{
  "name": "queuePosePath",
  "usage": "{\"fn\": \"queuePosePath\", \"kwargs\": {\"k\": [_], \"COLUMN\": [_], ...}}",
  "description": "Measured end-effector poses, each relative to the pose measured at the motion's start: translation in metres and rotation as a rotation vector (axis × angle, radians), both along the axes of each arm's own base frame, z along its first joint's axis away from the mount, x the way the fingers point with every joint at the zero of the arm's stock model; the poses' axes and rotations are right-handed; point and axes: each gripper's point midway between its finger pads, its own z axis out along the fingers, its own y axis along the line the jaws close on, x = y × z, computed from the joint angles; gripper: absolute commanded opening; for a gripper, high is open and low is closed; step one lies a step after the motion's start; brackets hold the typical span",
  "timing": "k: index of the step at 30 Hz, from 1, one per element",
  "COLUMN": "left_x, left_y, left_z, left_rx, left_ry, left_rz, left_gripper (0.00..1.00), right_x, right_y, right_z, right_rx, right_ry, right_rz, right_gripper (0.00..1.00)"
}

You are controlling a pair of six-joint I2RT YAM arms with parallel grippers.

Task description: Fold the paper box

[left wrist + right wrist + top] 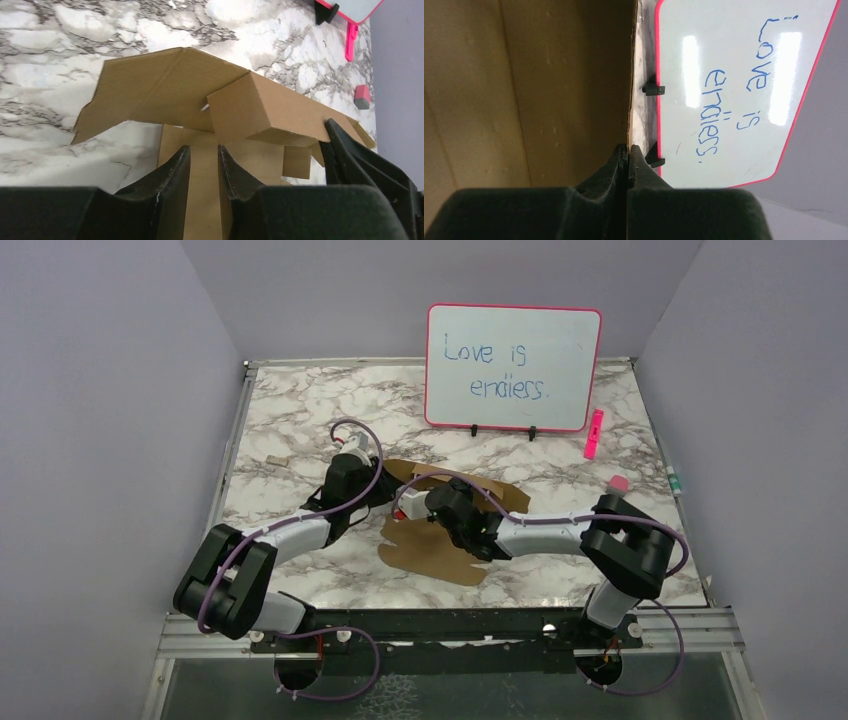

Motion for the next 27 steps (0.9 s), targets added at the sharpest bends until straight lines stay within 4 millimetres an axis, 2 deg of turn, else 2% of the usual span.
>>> {"fn": "queuePosePath", "kwargs": {"k": [9,15,23,27], "left_x": [0.011,0.004,-0.012,-0.02], "left_y": [0.026,0.022,0.016,0.006], "left_z": [-0.006,-0.013,-0.046,-0.053], "left_rx": [0.021,0.017,0.042,0.05], "left_ry": [0.003,0.023,0.114,0.134], "left_rz": [0.062,0.03,-0.012,-0.049], "left_gripper": [0.35,0.36,0.37,0.35], "right_x": [-0.002,-0.002,-0.001,0.0], "right_y": [0.004,0.004,0.005,0.005], "right_z": [0.005,0.006,0.008,0.011], "right_rx": [-0.029,-0.043,-0.05,-0.052], "right_ry": [-0.037,-0.044,-0.052,-0.064], "right_rz": [0.024,0.031,0.034,0.035], "right_gripper": [0.02,0.02,0.02,0.01]}}
